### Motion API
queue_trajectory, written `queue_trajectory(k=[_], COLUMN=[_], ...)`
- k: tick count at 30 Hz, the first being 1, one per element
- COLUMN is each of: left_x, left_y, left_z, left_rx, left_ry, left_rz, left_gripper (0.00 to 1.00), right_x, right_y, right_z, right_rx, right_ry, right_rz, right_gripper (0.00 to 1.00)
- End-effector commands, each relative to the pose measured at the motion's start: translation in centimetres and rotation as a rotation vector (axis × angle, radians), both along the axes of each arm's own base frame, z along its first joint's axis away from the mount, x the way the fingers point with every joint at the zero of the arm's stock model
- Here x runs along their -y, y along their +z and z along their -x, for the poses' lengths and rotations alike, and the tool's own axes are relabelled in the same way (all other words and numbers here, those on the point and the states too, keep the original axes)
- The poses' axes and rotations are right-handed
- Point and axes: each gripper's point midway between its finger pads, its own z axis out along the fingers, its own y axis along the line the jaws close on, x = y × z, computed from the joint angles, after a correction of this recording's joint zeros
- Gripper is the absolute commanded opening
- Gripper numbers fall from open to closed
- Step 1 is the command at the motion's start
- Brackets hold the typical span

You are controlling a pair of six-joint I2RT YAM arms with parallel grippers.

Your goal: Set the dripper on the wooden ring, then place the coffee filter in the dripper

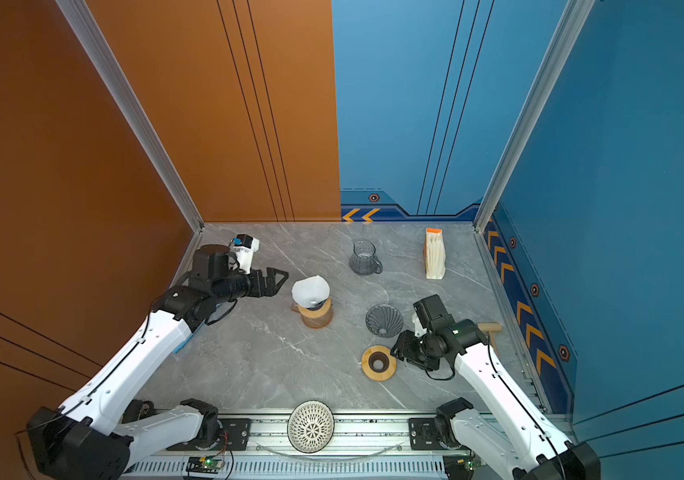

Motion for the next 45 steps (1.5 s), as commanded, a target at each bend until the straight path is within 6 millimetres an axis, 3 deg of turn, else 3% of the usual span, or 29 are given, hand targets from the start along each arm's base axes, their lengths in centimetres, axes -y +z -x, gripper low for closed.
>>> queue_trajectory(k=[1, 5, 14, 22, 30, 39, 45], left_x=[0.1, 0.0, -0.1, -0.5, -1.0, -1.6, -1.9], left_y=[0.3, 0.4, 0.4, 0.7, 1.1, 0.9, 0.7], left_z=[0.0, 0.0, 0.0, -0.7, -1.8, -2.5, -2.4], left_rx=[0.011, 0.012, 0.011, 0.021, 0.024, 0.012, -0.001], left_ry=[-0.01, -0.009, -0.014, 0.004, 0.017, 0.025, 0.032], left_rz=[0.026, 0.026, 0.03, 0.027, 0.025, 0.024, 0.026], left_gripper=[0.98, 0.98, 0.98, 0.98, 0.98, 0.98, 0.98], right_x=[-0.3, -0.8, -1.0, -0.6, -0.1, -2.8, -2.7], right_y=[-0.9, -1.4, 1.4, 5.9, 8.9, 6.1, 4.2], right_z=[0.4, 0.4, -2.2, -8.2, -17.4, -24.2, -28.7], right_rx=[-0.021, -0.018, 0.112, 0.315, 0.622, 0.768, 0.76], right_ry=[-0.055, -0.052, 0.045, 0.137, 0.262, 0.655, 0.724], right_rz=[-0.021, -0.034, -0.01, 0.067, 0.209, 0.287, 0.312], right_gripper=[0.56, 0.55, 0.57, 0.57, 0.58, 0.58, 0.56])
